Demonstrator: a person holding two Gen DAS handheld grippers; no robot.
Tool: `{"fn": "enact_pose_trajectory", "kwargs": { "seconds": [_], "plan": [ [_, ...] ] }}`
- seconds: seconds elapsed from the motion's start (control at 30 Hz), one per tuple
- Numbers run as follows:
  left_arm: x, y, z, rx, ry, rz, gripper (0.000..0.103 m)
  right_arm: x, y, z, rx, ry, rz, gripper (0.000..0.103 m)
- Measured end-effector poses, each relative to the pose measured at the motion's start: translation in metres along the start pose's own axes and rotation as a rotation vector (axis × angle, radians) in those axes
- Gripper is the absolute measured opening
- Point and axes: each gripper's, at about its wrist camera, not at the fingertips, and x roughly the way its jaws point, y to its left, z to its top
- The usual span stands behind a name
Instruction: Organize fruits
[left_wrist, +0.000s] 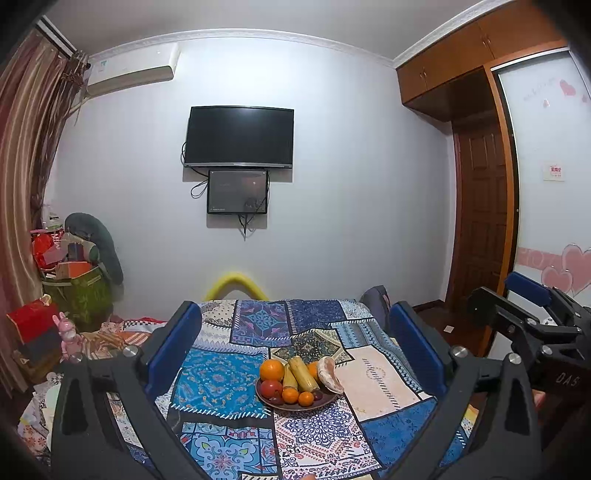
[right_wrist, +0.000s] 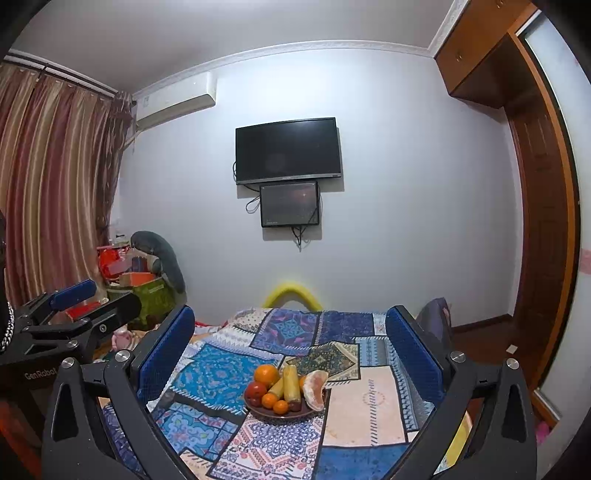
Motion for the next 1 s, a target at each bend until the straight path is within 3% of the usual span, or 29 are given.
{"fn": "enact_pose_trajectory", "kwargs": {
  "seconds": [1.0],
  "plan": [
    [-0.0045, -0.0099, 0.0002, 0.012, -0.007, -0.024, 0.103, -0.0063, 0.0005, 0.0058, -0.004, -0.025, -0.014, 0.103]
  ]
}}
